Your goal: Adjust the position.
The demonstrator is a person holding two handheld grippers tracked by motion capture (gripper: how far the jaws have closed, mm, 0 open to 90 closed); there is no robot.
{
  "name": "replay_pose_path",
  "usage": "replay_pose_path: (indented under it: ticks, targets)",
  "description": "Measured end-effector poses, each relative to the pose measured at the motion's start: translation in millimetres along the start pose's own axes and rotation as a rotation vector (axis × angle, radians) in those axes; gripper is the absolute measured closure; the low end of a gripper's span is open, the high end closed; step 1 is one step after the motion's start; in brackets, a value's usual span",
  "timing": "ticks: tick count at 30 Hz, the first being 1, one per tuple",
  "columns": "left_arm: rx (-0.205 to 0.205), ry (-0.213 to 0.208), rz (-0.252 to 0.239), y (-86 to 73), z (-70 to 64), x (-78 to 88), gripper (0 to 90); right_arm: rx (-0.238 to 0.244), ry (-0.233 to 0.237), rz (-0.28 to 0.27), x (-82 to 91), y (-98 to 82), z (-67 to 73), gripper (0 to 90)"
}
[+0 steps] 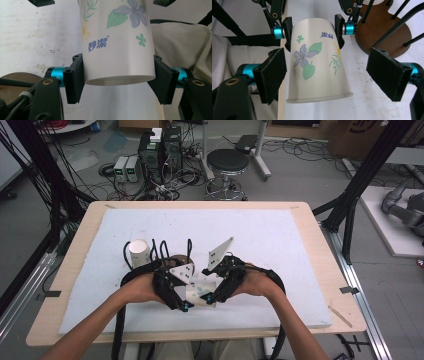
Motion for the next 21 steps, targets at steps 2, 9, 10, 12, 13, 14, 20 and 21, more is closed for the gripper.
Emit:
replay_pose_path:
  ticks: [2, 9, 10, 12, 13, 14, 20, 21]
  targets:
    - [-0.006, 0.003, -0.011, -0.5, 0.9, 1.1, 35.5, -0.004, -0.004, -0.005, 1.4, -0.5, -0.2, 16.9]
    - [0.036, 0.023, -0.100, -10.3, 2.1, 5.4, 35.4, 0.021, -0.014, -0.078, 11.1, -1.0, 1.4, 17.0]
    - [0.043, 0.026, -0.128, -11.9, 2.2, 6.6, 35.4, 0.028, -0.012, -0.100, 12.7, -1.7, 1.7, 16.9]
    - [0.054, 0.041, -0.148, -15.6, 1.4, 7.5, 35.4, 0.023, -0.014, -0.135, 15.7, -3.4, 1.7, 17.0]
    - [0.054, 0.041, -0.148, -15.6, 1.4, 7.5, 35.4, 0.023, -0.014, -0.135, 15.7, -3.4, 1.7, 17.0]
    - [0.055, 0.044, -0.172, -18.6, 0.9, 8.1, 35.4, 0.028, -0.014, -0.157, 16.7, -4.5, 1.8, 17.0]
    - [0.133, 0.064, -0.318, -34.7, -0.5, 10.0, 35.4, 0.017, -0.027, -0.291, 21.1, -17.5, 1.9, 16.9]
    - [0.133, 0.064, -0.318, -34.7, -0.5, 10.0, 35.4, 0.014, -0.030, -0.306, 21.3, -19.9, 1.8, 17.0]
Point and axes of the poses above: each handheld gripper's, and its own axes: x roughly backward along the jaws, y roughly out of its top, z roughly to its left, the point moved 2 cm from there along -x, roughly forward along the jaws, and after that the axes turned 11 degrees about y, right-handed, at the moved point
